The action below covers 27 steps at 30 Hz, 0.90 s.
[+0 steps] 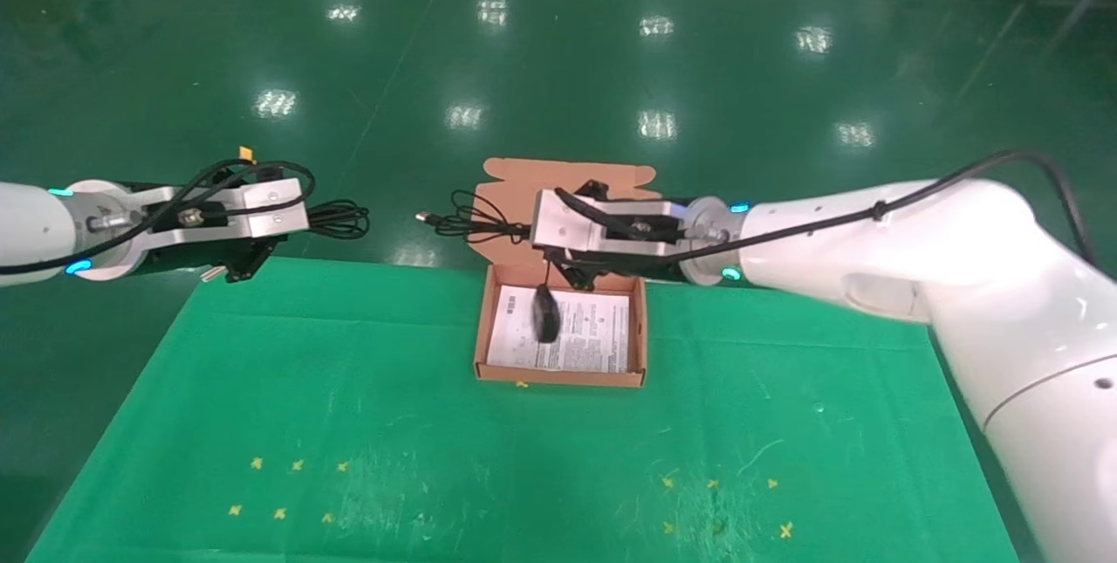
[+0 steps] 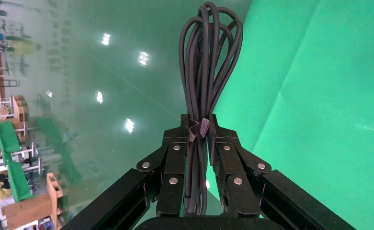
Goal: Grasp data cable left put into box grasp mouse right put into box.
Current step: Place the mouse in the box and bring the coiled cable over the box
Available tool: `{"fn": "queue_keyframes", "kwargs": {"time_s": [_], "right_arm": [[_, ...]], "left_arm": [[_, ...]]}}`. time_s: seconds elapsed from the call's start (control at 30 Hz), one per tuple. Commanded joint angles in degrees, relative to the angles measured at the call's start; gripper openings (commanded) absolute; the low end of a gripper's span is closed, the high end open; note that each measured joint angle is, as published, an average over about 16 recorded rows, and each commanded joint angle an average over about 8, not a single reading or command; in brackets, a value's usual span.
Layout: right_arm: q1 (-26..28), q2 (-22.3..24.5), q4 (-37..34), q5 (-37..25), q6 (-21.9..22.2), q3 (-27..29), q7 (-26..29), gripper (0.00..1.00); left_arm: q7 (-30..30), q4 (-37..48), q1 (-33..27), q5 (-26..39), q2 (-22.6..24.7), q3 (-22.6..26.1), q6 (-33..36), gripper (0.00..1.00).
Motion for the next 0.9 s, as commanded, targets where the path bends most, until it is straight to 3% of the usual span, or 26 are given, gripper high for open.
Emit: {"fn": "queue_keyframes", "kwargs": {"time_s": [0.03,0.3,0.57,0.9], "right_arm": [[-0.4,-0.6,-1.8,1.0,0.4,0.1,-1.1,0.0],[-1.5,-1.3,-9.3,4.3,4.0,-2.4,0.7,0.03],[-1.9,-1.4,-11.2,6.0,4.1,-4.4,0.8,0.98],[-2.4,0.2,-8.5,6.7,3.2,-5.5,1.7,1.0]], "left_arm": [[-0.4,-0.5,0.2,0.2,-0.1,0.0,0.2,0.0],[-0.8,-0.9,0.3,0.5,-0.2,0.0,0.3,0.0],[-0.8,-1.0,0.4,0.6,-0.3,0.0,0.3,0.0],[-0.7,-1.7,1.0,-0.4,0.6,0.2,0.2,0.0]]}}
